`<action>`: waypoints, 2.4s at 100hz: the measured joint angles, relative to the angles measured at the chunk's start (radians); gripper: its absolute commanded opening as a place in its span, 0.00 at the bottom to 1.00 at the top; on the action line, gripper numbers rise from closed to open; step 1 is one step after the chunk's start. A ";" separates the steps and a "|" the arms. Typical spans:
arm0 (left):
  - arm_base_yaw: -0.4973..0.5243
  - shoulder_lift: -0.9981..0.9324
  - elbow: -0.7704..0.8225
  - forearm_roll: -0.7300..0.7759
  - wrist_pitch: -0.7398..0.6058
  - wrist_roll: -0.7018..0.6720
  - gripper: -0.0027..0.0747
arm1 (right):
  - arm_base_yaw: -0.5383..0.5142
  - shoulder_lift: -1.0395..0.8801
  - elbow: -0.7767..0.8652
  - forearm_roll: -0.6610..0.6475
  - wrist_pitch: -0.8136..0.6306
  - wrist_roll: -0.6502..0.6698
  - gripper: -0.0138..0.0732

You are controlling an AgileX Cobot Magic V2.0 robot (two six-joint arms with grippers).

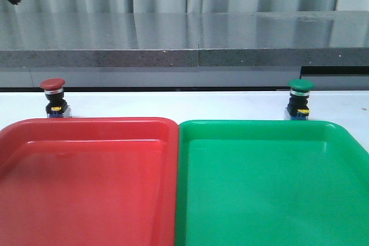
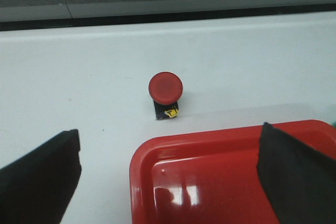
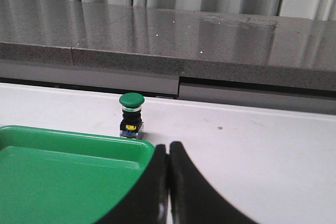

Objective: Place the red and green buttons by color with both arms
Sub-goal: 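Lower the open left gripper over the red-capped button, then close the left gripper on the red button cap and lift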

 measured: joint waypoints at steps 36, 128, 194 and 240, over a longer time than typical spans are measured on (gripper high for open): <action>0.000 0.294 -0.165 0.000 -0.016 0.000 0.86 | 0.000 0.000 0.000 0.000 0.000 0.000 0.08; -0.027 0.601 -0.300 0.002 -0.053 0.000 0.83 | 0.000 0.000 0.000 0.000 0.000 0.000 0.08; -0.027 0.619 -0.302 0.002 -0.066 0.000 0.35 | 0.000 0.000 0.000 0.000 0.000 0.000 0.08; -0.033 0.516 -0.302 -0.067 -0.022 0.000 0.35 | 0.000 0.000 0.000 0.000 0.000 0.000 0.08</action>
